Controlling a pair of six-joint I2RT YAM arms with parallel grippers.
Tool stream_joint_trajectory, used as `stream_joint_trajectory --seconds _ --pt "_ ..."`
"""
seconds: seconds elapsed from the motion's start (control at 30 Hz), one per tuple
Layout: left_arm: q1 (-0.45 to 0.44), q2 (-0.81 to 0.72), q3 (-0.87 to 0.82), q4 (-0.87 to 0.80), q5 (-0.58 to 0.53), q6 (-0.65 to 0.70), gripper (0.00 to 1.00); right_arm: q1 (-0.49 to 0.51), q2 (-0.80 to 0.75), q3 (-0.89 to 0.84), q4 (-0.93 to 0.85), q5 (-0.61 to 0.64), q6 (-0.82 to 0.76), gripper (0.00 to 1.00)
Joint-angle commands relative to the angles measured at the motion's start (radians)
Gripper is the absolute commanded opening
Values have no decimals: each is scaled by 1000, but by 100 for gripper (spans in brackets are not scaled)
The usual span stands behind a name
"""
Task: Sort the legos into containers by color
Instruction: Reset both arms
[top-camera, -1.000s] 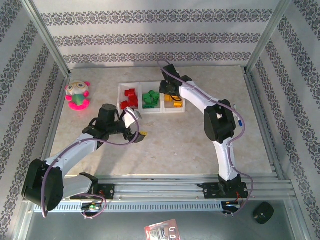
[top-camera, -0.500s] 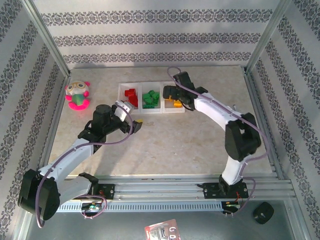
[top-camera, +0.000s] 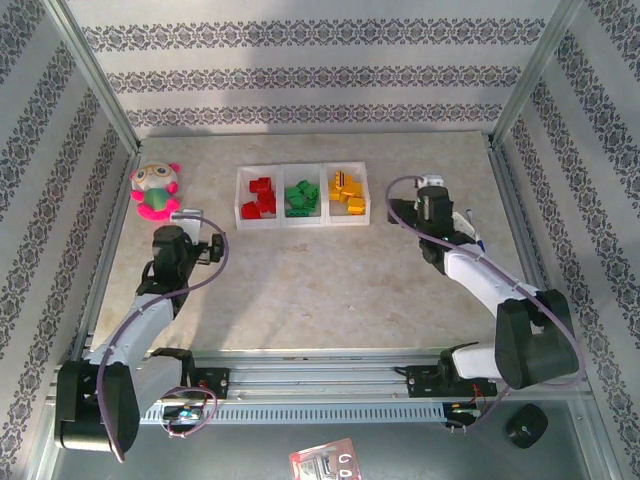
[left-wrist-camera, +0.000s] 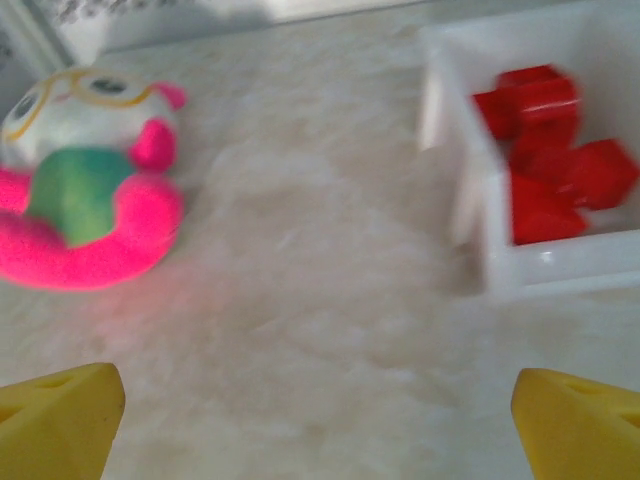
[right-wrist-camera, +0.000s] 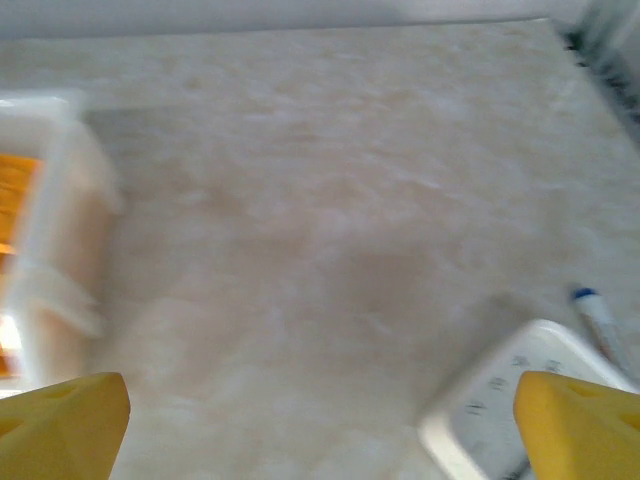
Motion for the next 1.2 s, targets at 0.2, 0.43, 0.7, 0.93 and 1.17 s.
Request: stream_joint_trajectory --seconds 0.2,0.43,0.7,0.93,1.17 --pt "55 111 -124 390 54 -48 99 -118 122 -303 711 -5 -104 98" --pt "60 356 17 447 79 -50 99 -112 189 -370 866 -102 -147 98" --pt "57 343 -16 505 74 -111 99 -116 202 -344 841 -128 -151 98" --pt "52 512 -67 813 94 -160 99 -134 201 -330 796 -159 -136 98" --pt "-6 593 -1 759 51 -101 99 -138 199 -330 788 -164 -133 98"
